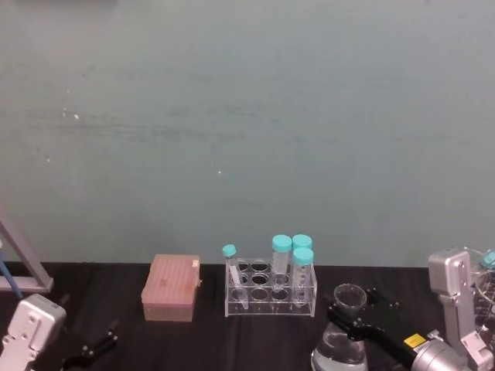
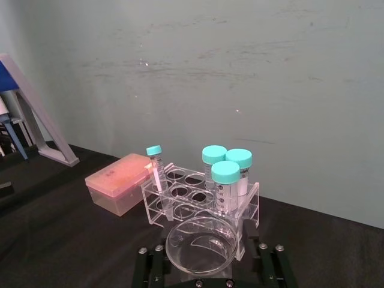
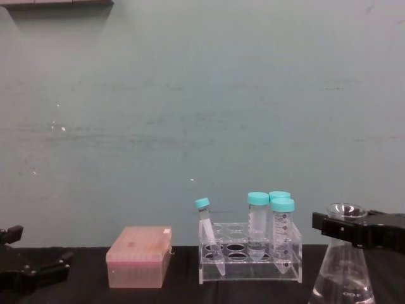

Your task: Pick up the beaker with the right gripper, shake it three times, and then put it down.

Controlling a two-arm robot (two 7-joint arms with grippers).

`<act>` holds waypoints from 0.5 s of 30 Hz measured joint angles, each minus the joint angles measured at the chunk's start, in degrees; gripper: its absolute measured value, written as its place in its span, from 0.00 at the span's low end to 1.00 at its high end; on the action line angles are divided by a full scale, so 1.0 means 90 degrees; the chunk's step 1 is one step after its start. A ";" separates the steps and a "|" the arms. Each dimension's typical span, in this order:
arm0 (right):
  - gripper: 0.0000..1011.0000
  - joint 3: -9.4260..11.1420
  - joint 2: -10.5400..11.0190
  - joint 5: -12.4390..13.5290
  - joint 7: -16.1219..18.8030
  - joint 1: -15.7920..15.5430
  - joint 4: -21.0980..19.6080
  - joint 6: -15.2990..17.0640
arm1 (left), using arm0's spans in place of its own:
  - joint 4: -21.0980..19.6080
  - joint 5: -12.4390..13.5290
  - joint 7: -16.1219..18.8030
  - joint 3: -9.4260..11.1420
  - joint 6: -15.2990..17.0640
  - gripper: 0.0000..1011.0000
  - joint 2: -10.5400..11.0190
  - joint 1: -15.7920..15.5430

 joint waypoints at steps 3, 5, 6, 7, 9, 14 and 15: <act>0.76 0.0000 0.0000 0.0000 -0.0001 0.0000 0.0000 0.0000 | 0.0000 0.0000 0.0000 0.0000 0.0000 0.99 0.0000 0.0000; 0.83 -0.0001 0.0000 0.0000 0.0000 0.0000 0.0000 0.0000 | 0.0000 0.0000 0.0000 0.0000 0.0000 0.99 0.0000 0.0000; 0.85 -0.0001 0.0000 0.0000 0.0000 0.0000 0.0001 0.0000 | 0.0000 0.0000 0.0000 0.0000 0.0000 0.99 0.0000 0.0000; 0.86 0.0000 0.0000 0.0000 -0.0001 0.0000 0.0000 0.0000 | 0.0000 0.0000 0.0000 0.0000 0.0000 0.99 0.0000 0.0000; 0.93 0.0000 0.0000 0.0000 -0.0001 0.0000 0.0000 0.0000 | 0.0000 0.0000 0.0000 0.0000 0.0000 0.99 0.0000 0.0000; 0.99 0.0000 0.0000 -0.0002 -0.0001 0.0000 0.0002 0.0000 | 0.0000 0.0000 0.0000 0.0000 0.0000 0.99 0.0000 0.0000; 0.99 0.0000 0.0000 -0.0002 -0.0002 0.0000 0.0002 0.0000 | 0.0000 0.0000 0.0000 0.0000 0.0000 0.99 0.0000 0.0000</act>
